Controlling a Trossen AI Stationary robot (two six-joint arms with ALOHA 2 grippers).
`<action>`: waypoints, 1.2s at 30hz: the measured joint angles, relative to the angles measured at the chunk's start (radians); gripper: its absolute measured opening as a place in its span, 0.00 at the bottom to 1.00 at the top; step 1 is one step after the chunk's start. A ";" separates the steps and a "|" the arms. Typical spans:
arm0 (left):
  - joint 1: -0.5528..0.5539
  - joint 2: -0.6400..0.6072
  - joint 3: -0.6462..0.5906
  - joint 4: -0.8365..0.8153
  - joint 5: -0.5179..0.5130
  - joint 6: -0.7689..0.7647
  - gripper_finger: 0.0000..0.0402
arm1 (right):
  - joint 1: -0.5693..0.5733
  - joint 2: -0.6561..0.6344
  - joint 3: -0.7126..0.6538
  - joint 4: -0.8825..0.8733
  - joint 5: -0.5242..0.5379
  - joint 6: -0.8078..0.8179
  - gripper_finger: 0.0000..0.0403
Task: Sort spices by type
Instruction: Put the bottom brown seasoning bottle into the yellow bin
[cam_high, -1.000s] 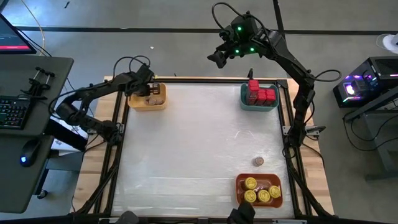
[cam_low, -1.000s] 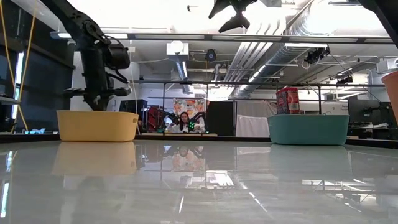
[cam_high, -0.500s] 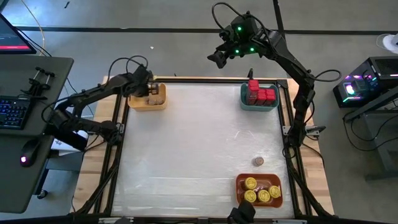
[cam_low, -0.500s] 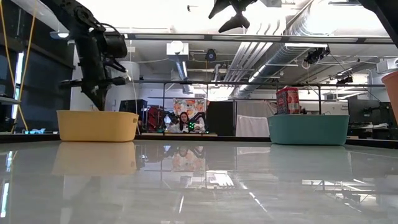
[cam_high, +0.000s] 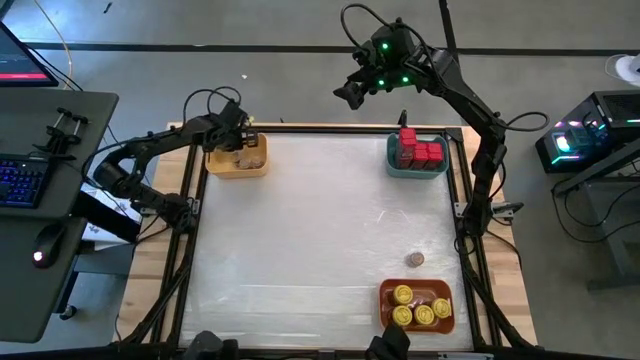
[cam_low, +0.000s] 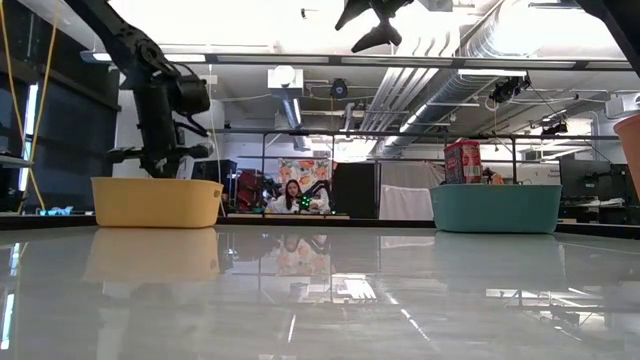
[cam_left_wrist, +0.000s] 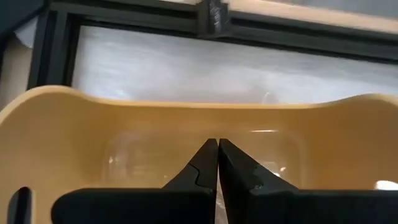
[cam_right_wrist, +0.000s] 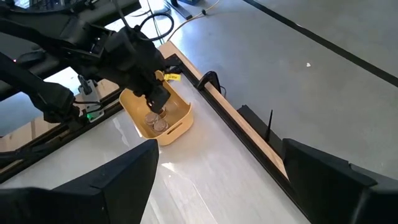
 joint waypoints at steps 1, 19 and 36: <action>0.000 0.007 0.000 -0.004 -0.008 0.000 0.00 | 0.000 0.000 0.000 0.000 -0.001 0.000 0.84; -0.001 0.020 0.000 -0.094 0.020 0.044 0.00 | 0.001 0.000 0.000 -0.001 -0.008 0.019 0.84; -0.069 0.018 0.000 -0.116 0.066 -0.050 0.00 | 0.001 0.000 0.000 -0.001 -0.008 0.016 0.84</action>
